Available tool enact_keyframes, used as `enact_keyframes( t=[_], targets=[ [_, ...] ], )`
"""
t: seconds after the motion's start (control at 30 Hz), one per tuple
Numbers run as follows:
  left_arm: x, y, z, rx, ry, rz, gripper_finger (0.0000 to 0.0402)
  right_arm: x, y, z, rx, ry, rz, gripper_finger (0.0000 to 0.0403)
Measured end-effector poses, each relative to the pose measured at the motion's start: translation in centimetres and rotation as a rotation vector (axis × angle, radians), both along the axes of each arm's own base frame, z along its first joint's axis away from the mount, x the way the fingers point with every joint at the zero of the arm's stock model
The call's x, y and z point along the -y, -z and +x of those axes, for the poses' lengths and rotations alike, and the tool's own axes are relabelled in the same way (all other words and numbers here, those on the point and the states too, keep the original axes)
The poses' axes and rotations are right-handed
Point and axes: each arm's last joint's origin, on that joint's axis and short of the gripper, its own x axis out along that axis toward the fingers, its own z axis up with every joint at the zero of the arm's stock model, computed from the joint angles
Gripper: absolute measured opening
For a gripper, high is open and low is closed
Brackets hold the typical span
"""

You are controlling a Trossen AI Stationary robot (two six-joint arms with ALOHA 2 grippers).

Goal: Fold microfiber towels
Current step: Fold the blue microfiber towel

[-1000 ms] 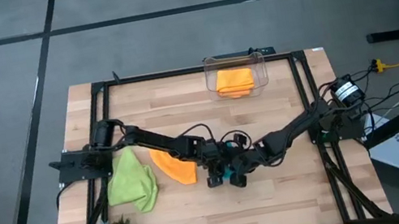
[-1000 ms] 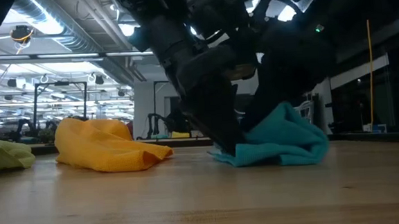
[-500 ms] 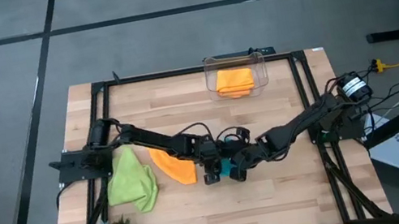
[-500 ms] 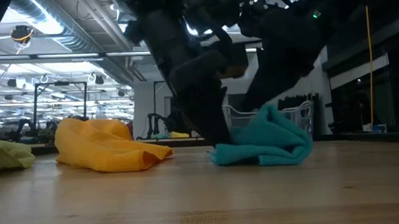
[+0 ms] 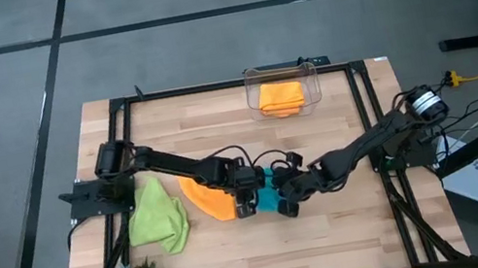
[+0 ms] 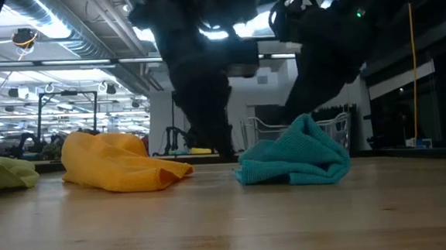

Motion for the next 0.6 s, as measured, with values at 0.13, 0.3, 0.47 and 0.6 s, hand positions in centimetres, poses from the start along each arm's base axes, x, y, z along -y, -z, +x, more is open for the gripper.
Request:
enact_keyframes(
  t=[0.13,0.3,0.47,0.6],
  targets=[
    [-0.2,-0.5,-0.7,-0.042,-0.01,0.03,0.0092,-0.6,1.2,0.2,-0.027,-0.026,0.024,0.0083],
    [-1.2,-0.8,-1.2,-0.082,-0.045,0.105,0.0092,-1.9,2.6,0.7,-0.019,-0.085,0.073,0.0083],
    [-2.2,-0.8,-0.9,-0.063,-0.078,0.111,0.0092,-2.4,3.6,1.7,0.034,-0.102,0.107,0.0084],
    [-2.3,-1.1,-0.4,-0.005,-0.083,0.103,0.0092,-2.6,5.6,2.3,0.034,-0.097,0.108,0.0084]
  ],
)
